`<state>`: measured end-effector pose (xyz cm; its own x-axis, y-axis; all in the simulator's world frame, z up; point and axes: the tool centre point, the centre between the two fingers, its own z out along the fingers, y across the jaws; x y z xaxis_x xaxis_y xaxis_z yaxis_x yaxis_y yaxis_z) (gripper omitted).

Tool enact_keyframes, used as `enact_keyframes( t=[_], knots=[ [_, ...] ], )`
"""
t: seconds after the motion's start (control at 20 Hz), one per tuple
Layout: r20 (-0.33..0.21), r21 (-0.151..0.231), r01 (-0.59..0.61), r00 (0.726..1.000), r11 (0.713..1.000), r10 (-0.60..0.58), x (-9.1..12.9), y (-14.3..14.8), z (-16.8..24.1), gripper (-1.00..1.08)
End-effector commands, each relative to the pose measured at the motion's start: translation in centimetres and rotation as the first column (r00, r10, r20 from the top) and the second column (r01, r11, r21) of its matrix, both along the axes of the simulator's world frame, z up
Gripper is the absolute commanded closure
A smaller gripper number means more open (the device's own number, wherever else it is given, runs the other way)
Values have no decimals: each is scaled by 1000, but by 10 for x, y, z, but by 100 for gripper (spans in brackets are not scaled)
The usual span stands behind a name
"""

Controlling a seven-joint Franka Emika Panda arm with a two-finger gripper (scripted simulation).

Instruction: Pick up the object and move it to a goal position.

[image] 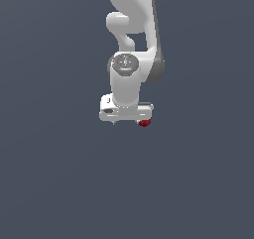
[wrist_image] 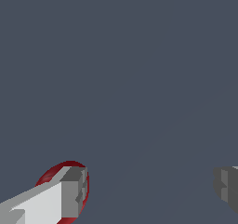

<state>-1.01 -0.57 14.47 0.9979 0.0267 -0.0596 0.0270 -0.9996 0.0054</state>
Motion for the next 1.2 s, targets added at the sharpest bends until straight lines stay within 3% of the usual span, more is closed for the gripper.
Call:
enact_keyframes(
  t=[0.0,0.6,1.15],
  knots=[
    [0,0,0,1000,1000,0,0,0,0,-92],
    [-12,-5,61,998,998,-61,0,-28,-7,-92],
    [3,-3,19,1000,1000,-19,-14,1,-16,-92]
  ],
)
